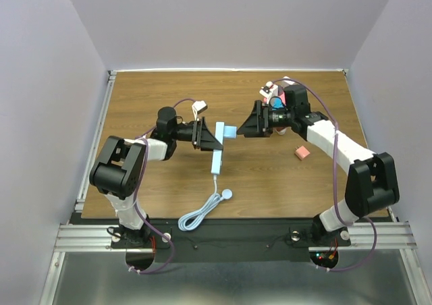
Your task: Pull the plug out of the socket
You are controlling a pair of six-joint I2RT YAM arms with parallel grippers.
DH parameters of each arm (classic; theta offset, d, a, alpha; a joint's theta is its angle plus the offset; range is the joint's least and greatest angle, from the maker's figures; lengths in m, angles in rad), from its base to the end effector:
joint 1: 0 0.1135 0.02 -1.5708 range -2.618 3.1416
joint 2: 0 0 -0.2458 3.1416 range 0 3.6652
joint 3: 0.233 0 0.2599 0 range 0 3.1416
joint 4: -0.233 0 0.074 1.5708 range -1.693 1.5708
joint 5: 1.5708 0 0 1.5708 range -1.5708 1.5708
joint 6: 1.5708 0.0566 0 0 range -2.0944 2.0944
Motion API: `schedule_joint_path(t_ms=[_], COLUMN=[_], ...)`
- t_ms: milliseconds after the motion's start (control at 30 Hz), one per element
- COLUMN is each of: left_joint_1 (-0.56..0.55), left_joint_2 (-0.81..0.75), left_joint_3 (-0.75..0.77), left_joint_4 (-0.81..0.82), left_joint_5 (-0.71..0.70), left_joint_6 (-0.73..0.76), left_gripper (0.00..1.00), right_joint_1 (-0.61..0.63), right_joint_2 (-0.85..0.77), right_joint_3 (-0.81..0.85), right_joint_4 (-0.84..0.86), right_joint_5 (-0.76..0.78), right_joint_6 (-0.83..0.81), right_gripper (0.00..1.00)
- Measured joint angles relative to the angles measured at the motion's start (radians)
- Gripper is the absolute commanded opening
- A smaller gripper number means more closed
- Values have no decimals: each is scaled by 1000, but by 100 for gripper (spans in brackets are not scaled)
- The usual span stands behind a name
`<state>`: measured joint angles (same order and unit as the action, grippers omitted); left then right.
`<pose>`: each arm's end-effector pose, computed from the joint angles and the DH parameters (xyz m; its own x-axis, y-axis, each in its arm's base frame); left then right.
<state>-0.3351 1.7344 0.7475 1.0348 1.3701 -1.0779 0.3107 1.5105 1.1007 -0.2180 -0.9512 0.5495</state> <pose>0.2978 -0.1624 0.1822 -0.8507 0.1103 -0.5140 0.5082 -0.0771 -0.8578 0.3168 0.1501 0.2504 -0.8973 0.0304 -0.4404 -0.3943 0.3935 0.8305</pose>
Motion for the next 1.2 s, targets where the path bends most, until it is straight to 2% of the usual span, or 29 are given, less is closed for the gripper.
schedule_joint_path(t_ms=[133,233,267,400,433,467,533,667,900,1100,1200], left_joint_1=[-26,-48,-56,-76,-79,-82,-79,-50,38,60,159], left_joint_2=[0,0,0,0,0,2,3,6,145,172,181], left_joint_3=[16,22,23,26,26,26,26,-2,-48,-46,-47], left_joint_4=[11,19,23,31,30,30,36,127,353,354,318], left_joint_5=[9,16,19,26,27,33,36,13,2,-60,-42], left_joint_6=[-2,-5,-7,-12,-14,-16,-22,-79,-461,-610,-682], left_gripper=[0,0,0,0,0,0,0,0,0,0,0], right_joint_1=[37,61,65,78,78,79,79,79,69,-23,-154], right_joint_2=[37,55,60,87,90,92,92,91,87,25,-58], right_joint_3=[17,17,17,31,34,37,37,36,-51,-134,-158], right_joint_4=[36,48,49,55,55,57,65,77,119,119,81], right_joint_5=[-26,-29,-30,-42,-47,-56,-68,-69,0,-66,-75], right_joint_6=[0,-2,-3,-2,-3,-5,-6,-3,46,63,19], right_gripper=[79,68,59,37,29,14,0,0,0,1,0])
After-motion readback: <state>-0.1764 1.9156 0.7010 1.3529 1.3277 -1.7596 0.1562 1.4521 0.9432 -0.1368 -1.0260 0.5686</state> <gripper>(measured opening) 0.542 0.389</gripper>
